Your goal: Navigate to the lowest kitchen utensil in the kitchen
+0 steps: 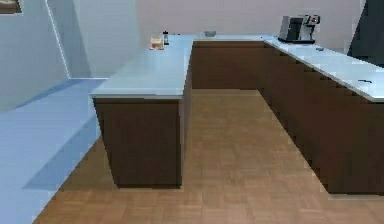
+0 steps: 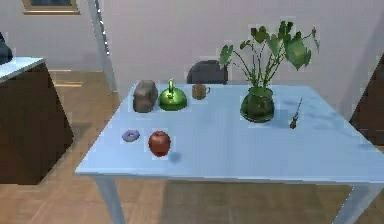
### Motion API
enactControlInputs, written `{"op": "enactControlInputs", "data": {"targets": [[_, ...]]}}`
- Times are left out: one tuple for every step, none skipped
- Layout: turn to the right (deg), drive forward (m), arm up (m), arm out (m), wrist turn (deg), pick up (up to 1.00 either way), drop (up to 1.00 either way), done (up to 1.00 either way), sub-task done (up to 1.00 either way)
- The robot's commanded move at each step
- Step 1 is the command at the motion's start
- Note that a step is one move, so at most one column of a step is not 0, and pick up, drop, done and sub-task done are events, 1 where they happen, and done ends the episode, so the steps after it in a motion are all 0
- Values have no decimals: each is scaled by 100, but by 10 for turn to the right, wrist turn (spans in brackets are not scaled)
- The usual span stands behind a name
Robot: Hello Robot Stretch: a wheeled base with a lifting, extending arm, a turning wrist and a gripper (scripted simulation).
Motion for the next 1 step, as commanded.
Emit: {"op": "enactControlInputs", "data": {"targets": [[0,85,0,0,0,0,0,0,0]]}}
